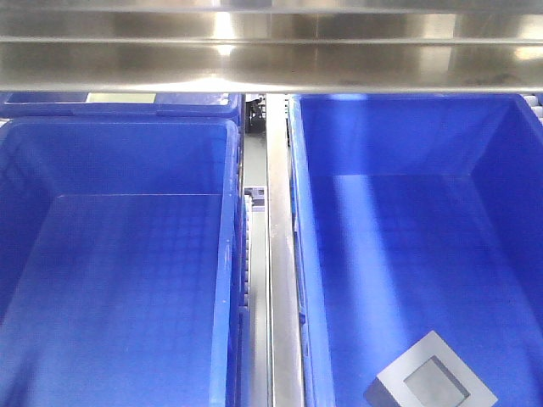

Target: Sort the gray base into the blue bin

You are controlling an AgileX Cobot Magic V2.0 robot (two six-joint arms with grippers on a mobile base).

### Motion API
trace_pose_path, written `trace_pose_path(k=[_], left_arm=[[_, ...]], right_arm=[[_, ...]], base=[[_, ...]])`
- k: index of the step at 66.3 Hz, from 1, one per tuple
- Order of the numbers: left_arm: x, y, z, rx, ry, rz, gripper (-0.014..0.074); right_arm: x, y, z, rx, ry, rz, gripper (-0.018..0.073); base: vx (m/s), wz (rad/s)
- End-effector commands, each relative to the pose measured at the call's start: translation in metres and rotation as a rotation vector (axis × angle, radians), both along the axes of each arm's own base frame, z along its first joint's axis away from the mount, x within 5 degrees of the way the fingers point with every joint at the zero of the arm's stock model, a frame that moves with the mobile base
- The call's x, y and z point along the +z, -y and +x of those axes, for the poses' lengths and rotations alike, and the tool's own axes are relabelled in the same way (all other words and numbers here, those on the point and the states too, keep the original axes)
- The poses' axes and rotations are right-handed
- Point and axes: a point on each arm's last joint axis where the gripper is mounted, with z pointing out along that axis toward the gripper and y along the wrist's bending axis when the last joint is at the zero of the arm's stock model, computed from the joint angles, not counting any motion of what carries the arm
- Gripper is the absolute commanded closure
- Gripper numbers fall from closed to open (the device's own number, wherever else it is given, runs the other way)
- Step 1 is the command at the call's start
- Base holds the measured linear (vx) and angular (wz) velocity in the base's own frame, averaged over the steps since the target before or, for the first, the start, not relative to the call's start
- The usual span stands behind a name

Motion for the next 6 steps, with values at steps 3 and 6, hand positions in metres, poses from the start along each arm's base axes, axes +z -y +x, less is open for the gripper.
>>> trace_pose_path(k=[3,6], left_arm=[[0.0144,-0.0004,-0.0015,0.006,0.112,-0.024,0.0603],[0.0144,-0.0004,-0.0015,0.006,0.112,-0.024,0.0603]], right_arm=[[0.0002,0.0002,0.0016,0.001,0.016,-0.017,0.0564],[0.0002,0.0002,0.0016,0.001,0.016,-0.017,0.0564]], base=[[0.00,0.00],[0.00,0.00]])
